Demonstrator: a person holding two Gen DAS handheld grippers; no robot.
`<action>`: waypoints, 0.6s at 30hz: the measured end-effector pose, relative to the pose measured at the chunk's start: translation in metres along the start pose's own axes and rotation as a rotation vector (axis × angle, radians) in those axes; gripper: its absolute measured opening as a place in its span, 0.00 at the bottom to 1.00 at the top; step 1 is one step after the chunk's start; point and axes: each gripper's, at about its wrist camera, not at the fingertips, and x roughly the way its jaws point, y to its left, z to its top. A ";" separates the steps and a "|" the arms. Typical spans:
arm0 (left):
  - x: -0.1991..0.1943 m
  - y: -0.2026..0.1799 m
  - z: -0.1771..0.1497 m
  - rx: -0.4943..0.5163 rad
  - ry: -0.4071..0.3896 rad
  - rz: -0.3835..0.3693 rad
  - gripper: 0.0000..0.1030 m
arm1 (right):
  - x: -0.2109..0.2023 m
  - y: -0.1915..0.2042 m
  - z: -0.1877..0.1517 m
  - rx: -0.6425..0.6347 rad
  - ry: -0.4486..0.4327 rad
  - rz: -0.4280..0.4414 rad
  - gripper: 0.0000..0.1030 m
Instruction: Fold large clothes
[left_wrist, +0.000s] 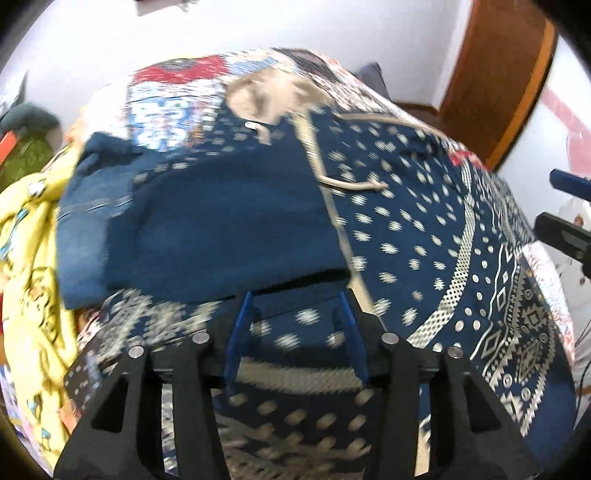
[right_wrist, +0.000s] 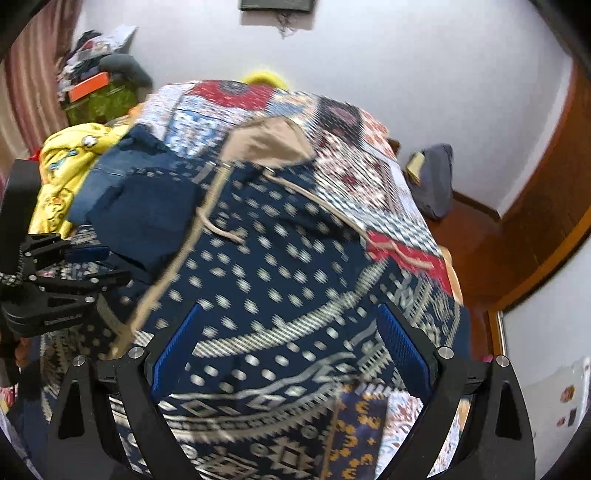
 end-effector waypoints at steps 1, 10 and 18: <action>-0.011 0.015 -0.003 -0.029 -0.022 0.005 0.50 | -0.002 0.009 0.006 -0.018 -0.011 0.006 0.91; -0.053 0.126 -0.033 -0.162 -0.092 0.165 0.52 | 0.016 0.088 0.058 -0.087 -0.013 0.135 0.91; -0.043 0.181 -0.066 -0.243 -0.053 0.171 0.52 | 0.071 0.171 0.078 -0.226 0.083 0.199 0.90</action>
